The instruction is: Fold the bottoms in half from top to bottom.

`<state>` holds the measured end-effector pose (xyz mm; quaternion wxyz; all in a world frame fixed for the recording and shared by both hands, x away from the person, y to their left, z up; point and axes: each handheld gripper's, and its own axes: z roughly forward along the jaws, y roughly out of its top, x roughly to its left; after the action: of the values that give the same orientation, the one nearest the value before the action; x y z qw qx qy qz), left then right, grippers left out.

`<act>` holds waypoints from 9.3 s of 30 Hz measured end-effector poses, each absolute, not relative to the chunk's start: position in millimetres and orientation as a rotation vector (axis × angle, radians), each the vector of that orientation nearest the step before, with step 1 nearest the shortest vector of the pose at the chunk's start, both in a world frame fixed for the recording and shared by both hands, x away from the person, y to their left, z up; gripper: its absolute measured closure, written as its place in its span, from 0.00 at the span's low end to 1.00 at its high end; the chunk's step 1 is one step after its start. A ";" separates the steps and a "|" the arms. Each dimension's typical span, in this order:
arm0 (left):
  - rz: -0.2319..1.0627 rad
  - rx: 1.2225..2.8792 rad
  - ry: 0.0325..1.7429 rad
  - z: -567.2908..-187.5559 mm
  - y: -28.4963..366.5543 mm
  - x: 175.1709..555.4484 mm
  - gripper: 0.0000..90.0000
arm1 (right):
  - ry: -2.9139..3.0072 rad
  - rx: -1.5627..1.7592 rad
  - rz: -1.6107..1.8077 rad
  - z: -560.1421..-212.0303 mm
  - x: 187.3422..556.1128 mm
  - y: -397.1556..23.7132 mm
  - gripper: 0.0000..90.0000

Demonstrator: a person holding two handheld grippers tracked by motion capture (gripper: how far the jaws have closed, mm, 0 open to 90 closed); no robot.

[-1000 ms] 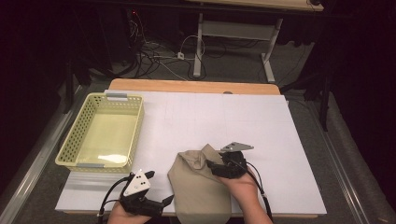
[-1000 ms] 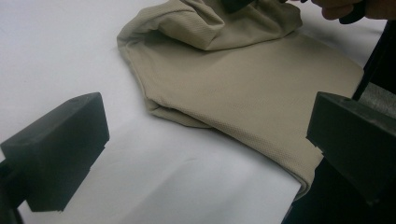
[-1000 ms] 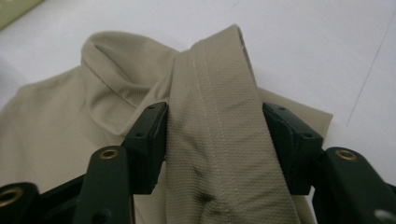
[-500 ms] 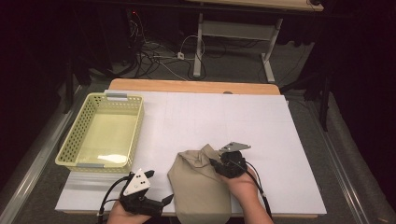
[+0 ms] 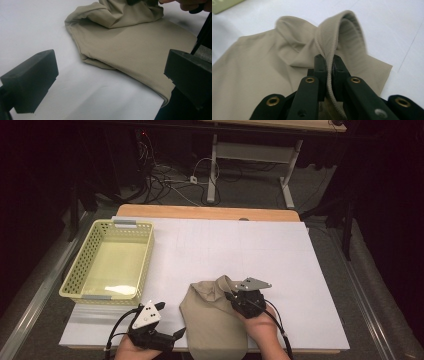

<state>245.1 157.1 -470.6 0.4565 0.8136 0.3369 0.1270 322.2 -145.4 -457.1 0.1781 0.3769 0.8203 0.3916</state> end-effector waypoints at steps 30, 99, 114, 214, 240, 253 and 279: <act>0.305 2.006 0.827 -470.7 153.7 242.7 0.00 | 2.406 0.815 1.133 -471.9 236.9 -131.7 0.78; 0.175 2.146 0.595 -473.7 96.0 206.7 0.71 | 2.318 0.971 1.293 -472.8 222.1 -193.0 0.61; 0.200 2.190 0.595 -483.4 85.1 221.1 0.53 | 2.320 0.990 1.295 -478.9 204.5 -203.1 0.54; 0.231 2.138 1.021 -482.1 129.7 305.2 0.50 | 2.249 1.223 1.211 -471.3 318.6 -195.3 0.30; 0.271 2.155 0.931 -480.7 125.3 303.7 0.92 | 2.333 1.129 1.128 -481.1 331.1 -176.0 0.94; 0.356 2.135 0.952 -459.1 120.9 339.7 0.92 | 2.251 1.092 1.149 -459.7 357.2 -175.6 0.95; 0.385 2.065 1.069 -442.3 123.8 405.7 0.58 | 2.138 1.193 1.143 -434.6 446.9 -183.2 0.73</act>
<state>405.7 123.8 -442.3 0.3824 0.8096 0.4190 0.1509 446.9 -183.2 -434.6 0.2180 0.4310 0.7723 0.4126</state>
